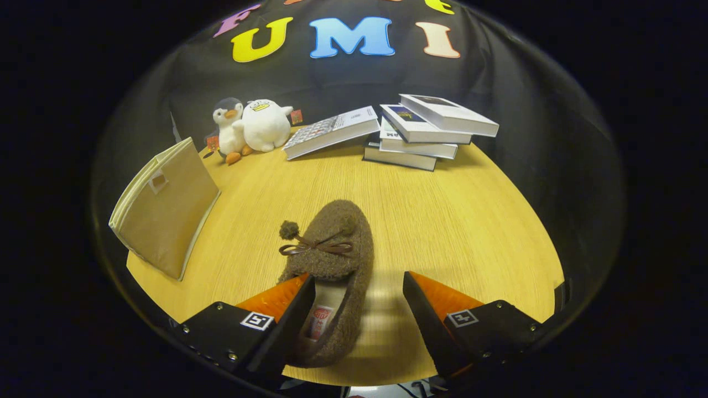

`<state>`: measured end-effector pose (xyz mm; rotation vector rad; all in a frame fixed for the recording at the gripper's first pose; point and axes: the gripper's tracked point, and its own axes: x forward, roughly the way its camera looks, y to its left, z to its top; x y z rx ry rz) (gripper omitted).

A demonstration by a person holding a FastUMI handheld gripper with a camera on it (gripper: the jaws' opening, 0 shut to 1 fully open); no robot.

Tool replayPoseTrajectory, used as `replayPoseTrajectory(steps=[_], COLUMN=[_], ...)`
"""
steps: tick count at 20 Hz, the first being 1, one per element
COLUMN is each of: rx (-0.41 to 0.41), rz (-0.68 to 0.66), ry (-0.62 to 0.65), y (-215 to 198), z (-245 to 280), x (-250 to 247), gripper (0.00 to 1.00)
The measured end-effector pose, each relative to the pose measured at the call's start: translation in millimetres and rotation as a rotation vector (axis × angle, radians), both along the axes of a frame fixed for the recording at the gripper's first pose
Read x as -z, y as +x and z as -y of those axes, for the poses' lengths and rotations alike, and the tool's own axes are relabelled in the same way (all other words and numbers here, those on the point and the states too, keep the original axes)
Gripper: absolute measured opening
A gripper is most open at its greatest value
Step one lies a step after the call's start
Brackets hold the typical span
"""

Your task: Open the storage box then place both shoes into the box .Put the left shoe in first, then the right shoe, with the right side of both shoes facing outward in a uniform manner.

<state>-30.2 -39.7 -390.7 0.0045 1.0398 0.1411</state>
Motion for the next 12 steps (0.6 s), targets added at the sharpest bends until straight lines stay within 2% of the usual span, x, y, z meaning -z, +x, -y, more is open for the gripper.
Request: replayPoseTrajectory(steps=[2, 4, 6, 7, 9, 12], rx=[-0.003, 0.028, 0.092, 0.131, 0.189, 0.256], rz=[-0.036, -0.07, -0.095, -0.099, -0.124, -0.137], ry=[-0.034, 0.024, 0.089, 0.073, 0.101, 0.137], y=[-4, -6, -4, -3, -3, 3], z=[8, -1, -7, -2, -5, -8], x=[11, 15, 16, 18, 14, 1], gripper=[0.98, 0.86, 0.63, 0.31, 0.05, 0.05])
